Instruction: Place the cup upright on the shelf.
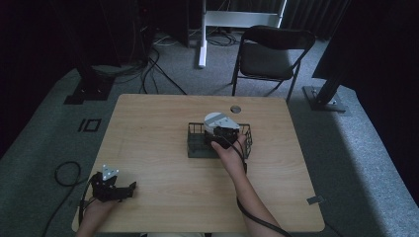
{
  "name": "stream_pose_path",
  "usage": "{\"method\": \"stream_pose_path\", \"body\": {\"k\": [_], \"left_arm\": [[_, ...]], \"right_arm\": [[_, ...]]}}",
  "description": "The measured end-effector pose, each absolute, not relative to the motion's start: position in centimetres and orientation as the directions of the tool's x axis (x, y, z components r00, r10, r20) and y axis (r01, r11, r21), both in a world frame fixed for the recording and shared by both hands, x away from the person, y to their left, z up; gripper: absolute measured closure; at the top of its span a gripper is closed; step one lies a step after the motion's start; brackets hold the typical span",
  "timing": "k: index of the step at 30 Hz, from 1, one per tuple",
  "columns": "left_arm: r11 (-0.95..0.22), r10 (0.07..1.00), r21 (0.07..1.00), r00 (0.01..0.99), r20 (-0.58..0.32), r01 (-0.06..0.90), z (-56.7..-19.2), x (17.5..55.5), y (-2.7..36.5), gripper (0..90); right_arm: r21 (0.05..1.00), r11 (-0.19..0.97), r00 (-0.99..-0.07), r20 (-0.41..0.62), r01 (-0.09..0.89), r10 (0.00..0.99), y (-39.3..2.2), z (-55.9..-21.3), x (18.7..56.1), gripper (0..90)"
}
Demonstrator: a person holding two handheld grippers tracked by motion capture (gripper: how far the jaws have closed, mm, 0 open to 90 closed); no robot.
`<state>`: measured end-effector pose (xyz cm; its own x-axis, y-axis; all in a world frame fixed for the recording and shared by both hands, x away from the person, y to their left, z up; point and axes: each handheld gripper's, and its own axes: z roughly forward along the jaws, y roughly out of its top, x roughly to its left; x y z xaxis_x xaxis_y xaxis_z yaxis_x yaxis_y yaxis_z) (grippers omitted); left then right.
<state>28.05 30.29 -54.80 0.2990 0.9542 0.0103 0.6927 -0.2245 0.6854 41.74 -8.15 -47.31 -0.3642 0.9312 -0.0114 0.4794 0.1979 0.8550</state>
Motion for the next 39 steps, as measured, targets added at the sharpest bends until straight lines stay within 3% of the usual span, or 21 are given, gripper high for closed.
{"method": "stream_pose_path", "body": {"k": [17, 20, 39], "left_arm": [[-0.224, 0.954, 0.685, 0.299, 0.011, 0.693, -54.8, 28.0, 30.3, 0.5], [-0.224, 0.954, 0.686, 0.299, 0.011, 0.693, -54.8, 28.0, 30.3, 0.5], [-0.224, 0.954, 0.686, 0.299, 0.010, 0.693, -54.8, 28.0, 30.3, 0.5]], "right_arm": [[0.855, 0.236, -0.413, -0.029, 0.461, 0.910, -8.9, -47.5, 41.0, 17.8], [0.859, 0.235, -0.424, -0.023, 0.455, 0.905, -9.1, -47.6, 40.9, 12.7], [0.872, 0.223, -0.455, 0.000, 0.435, 0.890, -10.2, -47.2, 40.1, 11.3]]}}
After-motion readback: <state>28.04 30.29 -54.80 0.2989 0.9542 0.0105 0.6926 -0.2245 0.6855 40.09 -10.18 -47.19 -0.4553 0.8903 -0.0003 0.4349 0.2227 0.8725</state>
